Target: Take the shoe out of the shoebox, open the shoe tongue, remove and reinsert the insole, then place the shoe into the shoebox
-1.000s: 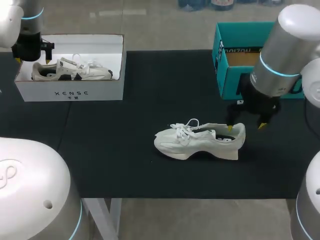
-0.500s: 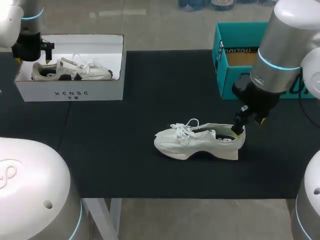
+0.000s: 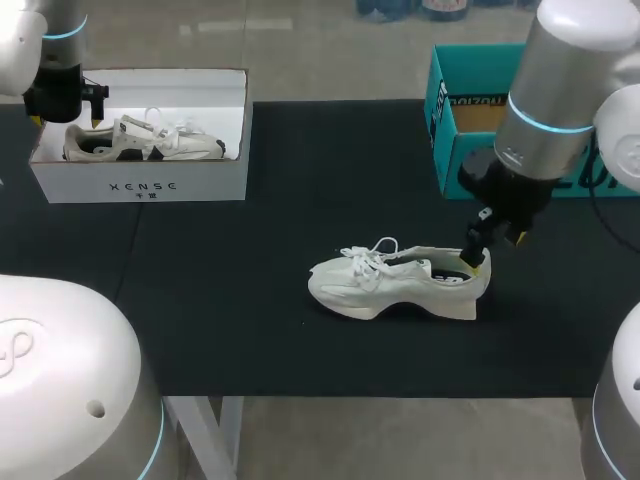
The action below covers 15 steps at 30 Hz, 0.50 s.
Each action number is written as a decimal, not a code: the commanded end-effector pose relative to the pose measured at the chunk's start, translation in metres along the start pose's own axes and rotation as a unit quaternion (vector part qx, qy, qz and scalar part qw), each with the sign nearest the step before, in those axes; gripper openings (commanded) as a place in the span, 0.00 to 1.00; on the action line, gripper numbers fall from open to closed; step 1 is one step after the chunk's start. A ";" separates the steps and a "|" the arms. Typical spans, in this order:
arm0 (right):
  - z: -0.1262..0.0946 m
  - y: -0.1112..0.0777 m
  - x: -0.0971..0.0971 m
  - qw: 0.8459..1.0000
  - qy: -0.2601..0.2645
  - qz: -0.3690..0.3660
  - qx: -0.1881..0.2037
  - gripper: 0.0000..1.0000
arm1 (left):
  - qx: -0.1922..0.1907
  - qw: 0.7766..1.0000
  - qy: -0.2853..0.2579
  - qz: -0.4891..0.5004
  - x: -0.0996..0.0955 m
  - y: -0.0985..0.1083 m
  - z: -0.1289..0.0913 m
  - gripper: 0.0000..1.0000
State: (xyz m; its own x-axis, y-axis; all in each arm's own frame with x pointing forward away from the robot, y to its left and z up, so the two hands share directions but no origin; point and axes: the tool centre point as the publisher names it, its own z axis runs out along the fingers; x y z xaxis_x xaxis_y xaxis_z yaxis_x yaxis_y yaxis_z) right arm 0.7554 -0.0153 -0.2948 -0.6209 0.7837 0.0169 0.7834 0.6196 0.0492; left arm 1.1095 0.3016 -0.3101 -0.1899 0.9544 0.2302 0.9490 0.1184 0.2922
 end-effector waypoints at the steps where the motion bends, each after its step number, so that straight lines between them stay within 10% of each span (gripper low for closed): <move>1: 0.001 0.000 0.000 1.000 -0.001 0.000 0.000 1.00 | -0.001 1.000 0.000 0.000 0.000 -0.001 0.000 1.00; 7: -0.005 -0.006 0.004 0.999 -0.022 -0.021 -0.010 1.00 | -0.001 1.000 0.000 0.000 0.000 -0.001 0.000 1.00; 15: -0.019 -0.028 0.009 0.973 -0.003 -0.178 -0.146 1.00 | -0.001 1.000 0.000 0.000 0.000 -0.001 0.000 1.00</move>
State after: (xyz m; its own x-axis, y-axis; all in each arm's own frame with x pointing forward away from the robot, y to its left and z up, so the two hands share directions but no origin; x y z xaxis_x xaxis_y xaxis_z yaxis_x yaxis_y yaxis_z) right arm 0.7496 -0.0055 -0.2814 -0.7689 0.6378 -0.0452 0.6299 0.7677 0.1179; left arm 1.1096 0.3016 -0.3101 -0.1899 0.9544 0.2301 0.9490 0.1184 0.2921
